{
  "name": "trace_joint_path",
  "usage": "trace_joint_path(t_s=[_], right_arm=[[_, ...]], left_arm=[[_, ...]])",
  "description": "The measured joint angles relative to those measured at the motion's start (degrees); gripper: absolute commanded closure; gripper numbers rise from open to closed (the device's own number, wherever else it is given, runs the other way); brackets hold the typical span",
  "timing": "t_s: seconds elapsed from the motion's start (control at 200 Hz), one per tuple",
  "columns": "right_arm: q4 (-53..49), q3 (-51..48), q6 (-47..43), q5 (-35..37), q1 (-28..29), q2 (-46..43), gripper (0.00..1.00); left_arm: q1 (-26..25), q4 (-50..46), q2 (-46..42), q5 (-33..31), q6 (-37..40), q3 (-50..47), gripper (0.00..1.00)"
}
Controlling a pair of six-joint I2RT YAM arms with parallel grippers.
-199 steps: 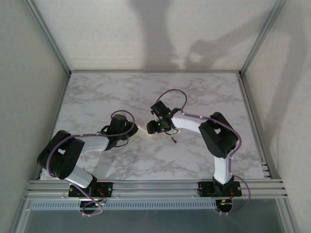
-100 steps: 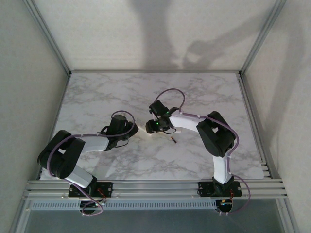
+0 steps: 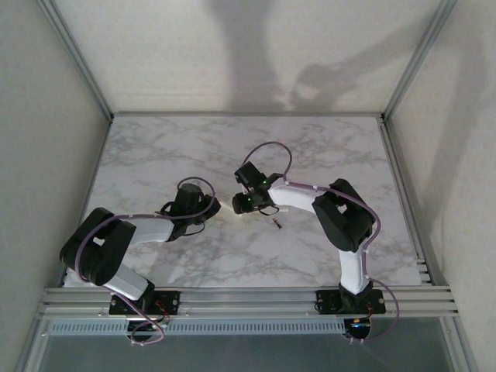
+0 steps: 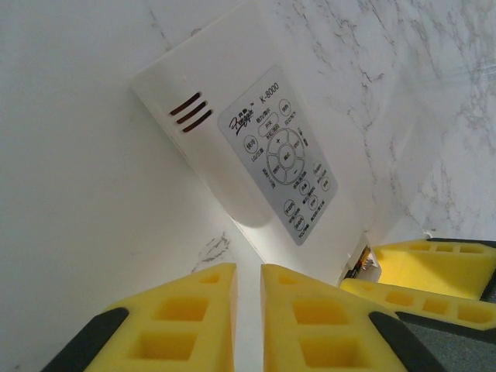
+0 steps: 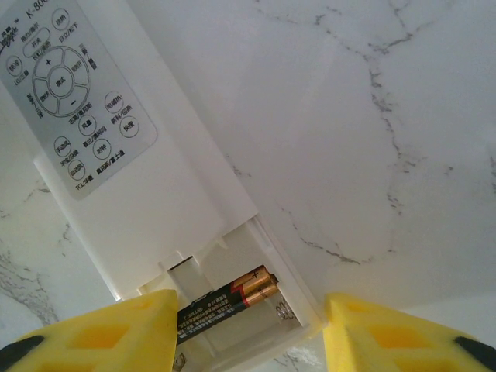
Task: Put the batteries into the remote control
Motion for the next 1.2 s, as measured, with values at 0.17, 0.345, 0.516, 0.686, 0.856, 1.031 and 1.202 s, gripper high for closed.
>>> trace_joint_path(t_s=[0.17, 0.345, 0.516, 0.686, 0.856, 1.031, 1.202], right_arm=[[0.3, -0.2, 0.1, 0.2, 0.1, -0.2, 0.42], [-0.5, -0.3, 0.3, -0.4, -0.8, -1.5, 0.4], [-1.1, -0.2, 0.3, -1.4, -1.9, -4.1, 0.41], [-1.3, -0.9, 0.3, -1.4, -2.7, -6.5, 0.43], [-2.0, -4.7, 0.3, -0.9, -3.0, -9.4, 0.43], [-3.1, -8.1, 0.3, -0.1, -3.0, -12.4, 0.45], [-3.5, -10.5, 0.5, -0.2, -3.0, -14.7, 0.46]], left_arm=[[0.0, 0.0, 0.0, 0.0, 0.0, 0.0, 0.85], [0.0, 0.0, 0.0, 0.0, 0.0, 0.0, 0.84], [0.0, 0.0, 0.4, 0.0, 0.5, 0.1, 0.88], [0.0, -0.3, 3.3, 0.2, 1.4, 1.7, 0.9], [0.0, -0.3, 6.8, 0.4, 2.5, 4.2, 0.9], [0.1, -1.8, 10.0, 0.1, 4.8, 8.4, 0.91], [0.1, -4.4, 14.0, -0.3, 7.7, 14.4, 0.91]])
